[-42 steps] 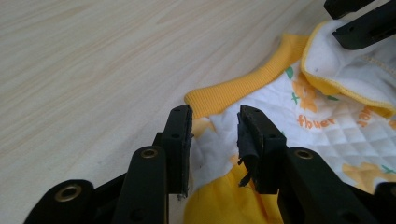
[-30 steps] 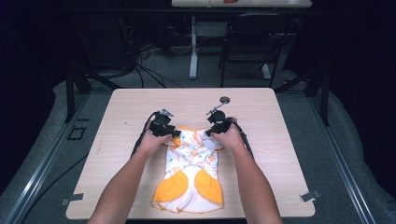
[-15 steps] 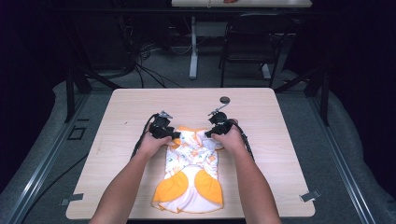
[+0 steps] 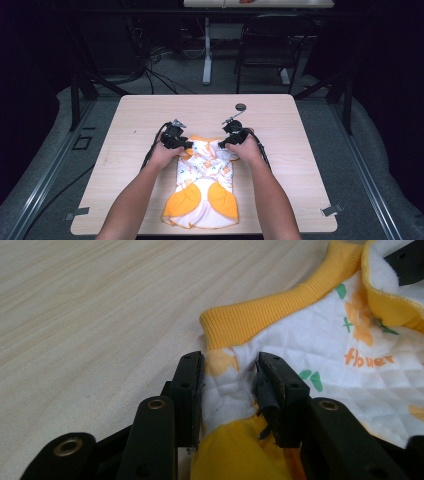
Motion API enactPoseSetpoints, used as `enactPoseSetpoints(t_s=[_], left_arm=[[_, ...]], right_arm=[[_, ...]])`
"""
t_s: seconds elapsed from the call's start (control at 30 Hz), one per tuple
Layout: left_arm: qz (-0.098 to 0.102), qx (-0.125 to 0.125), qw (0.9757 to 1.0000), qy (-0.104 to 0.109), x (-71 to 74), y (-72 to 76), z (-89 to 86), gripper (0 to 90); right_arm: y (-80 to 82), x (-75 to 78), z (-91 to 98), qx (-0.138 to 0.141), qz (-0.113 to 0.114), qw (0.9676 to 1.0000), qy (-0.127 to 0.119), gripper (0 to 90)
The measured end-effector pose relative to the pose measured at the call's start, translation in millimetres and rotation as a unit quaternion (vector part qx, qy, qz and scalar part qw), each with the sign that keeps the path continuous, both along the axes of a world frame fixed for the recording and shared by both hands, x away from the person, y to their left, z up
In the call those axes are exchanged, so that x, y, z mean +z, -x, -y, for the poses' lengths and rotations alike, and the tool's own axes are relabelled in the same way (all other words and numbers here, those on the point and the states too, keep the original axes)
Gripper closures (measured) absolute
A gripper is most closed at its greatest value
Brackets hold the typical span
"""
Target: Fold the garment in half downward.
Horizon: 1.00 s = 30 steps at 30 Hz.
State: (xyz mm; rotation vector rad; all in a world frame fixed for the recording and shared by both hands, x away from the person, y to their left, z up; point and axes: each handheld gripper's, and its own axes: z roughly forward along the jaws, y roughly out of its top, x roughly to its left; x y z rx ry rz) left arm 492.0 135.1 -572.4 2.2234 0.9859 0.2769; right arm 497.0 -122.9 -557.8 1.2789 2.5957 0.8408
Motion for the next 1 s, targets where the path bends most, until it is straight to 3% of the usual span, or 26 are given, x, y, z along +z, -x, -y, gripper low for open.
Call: enactPoseSetpoints(t_s=[0.13, 0.27, 0.5, 0.6, 0.7, 0.8, 0.97, 1.0], left_arm=[[0.0, -0.002, 1.0, -0.003, 0.3, 0.3, 0.2, 66.3], [-0.005, -0.003, 1.0, -0.001, 0.7, 1.2, 0.5, 69.0], [-0.019, -0.01, 0.9998, -0.005, 2.7, 2.3, -0.7, 81.4], [-0.02, -0.01, 0.9997, -0.006, 3.0, 2.4, -0.8, 82.3], [-0.021, -0.012, 0.9997, -0.009, 4.1, 2.6, -1.7, 83.4], [-0.018, -0.014, 0.9997, -0.014, 6.7, 3.4, -2.7, 84.3], [-0.009, -0.016, 0.9998, -0.009, 13.4, 5.7, -4.5, 84.8], [-0.005, -0.017, 0.9998, -0.006, 16.3, 6.5, -6.0, 84.8]], right_arm=[[-0.7, -2.3, -0.5, 0.001, -0.008, 1.0, -0.001, 58.1], [0.4, -2.1, -4.0, 0.009, -0.006, 0.9999, 0.005, 65.6], [3.5, -2.3, -8.8, 0.017, -0.007, 0.9998, 0.005, 80.9], [4.5, -2.0, -10.1, 0.021, -0.005, 0.9998, 0.004, 82.4], [6.3, -1.1, -10.2, 0.028, 0.006, 0.9995, 0.014, 83.7], [11.9, 2.6, -14.4, 0.043, 0.043, 0.9973, 0.04, 84.4], [14.0, 7.1, -13.1, 0.05, 0.056, 0.9962, 0.045, 84.5], [14.7, 9.5, -12.2, 0.048, 0.058, 0.9966, 0.034, 84.5]])
